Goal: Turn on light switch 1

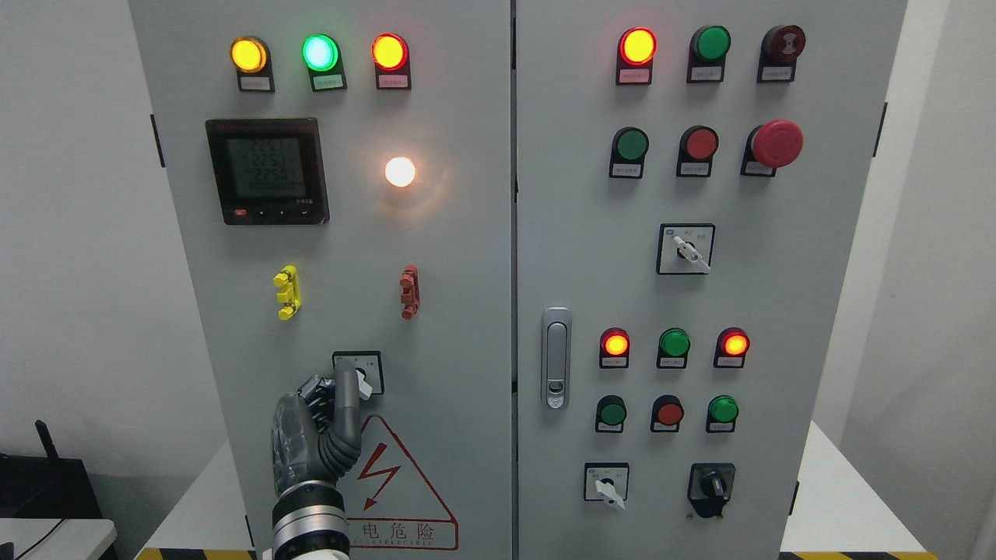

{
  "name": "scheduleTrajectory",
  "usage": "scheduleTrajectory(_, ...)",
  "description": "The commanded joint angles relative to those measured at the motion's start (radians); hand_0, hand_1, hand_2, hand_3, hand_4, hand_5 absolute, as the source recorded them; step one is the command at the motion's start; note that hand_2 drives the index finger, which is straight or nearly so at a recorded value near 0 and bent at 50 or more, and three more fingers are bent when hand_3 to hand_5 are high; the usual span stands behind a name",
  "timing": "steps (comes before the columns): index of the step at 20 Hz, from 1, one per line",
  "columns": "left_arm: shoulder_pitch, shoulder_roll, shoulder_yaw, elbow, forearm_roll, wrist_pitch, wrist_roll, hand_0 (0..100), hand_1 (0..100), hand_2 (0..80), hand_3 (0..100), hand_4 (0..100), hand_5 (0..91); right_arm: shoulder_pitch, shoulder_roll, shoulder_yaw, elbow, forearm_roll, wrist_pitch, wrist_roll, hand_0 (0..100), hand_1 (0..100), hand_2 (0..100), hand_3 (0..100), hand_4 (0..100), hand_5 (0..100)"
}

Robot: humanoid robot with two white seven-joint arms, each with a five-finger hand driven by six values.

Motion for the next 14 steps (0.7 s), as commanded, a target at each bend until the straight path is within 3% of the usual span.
scheduleTrajectory(1,0.0,0.0,-0.001,-0.001,0.003,-0.001,0.0,48,15,64.7,93,89,82.5,0.0,0.0,0.02,0.0,-0.026,0.001,0.001,12,39,0,0,0,0)
scheduleTrajectory(14,0.008,-0.005,0.001,-0.006,0.001,-0.002,0.0,35,20,64.8,93,88,81.9,0.0,0.0,0.02,0.0,-0.026,0.001,0.001,12,39,0,0,0,0)
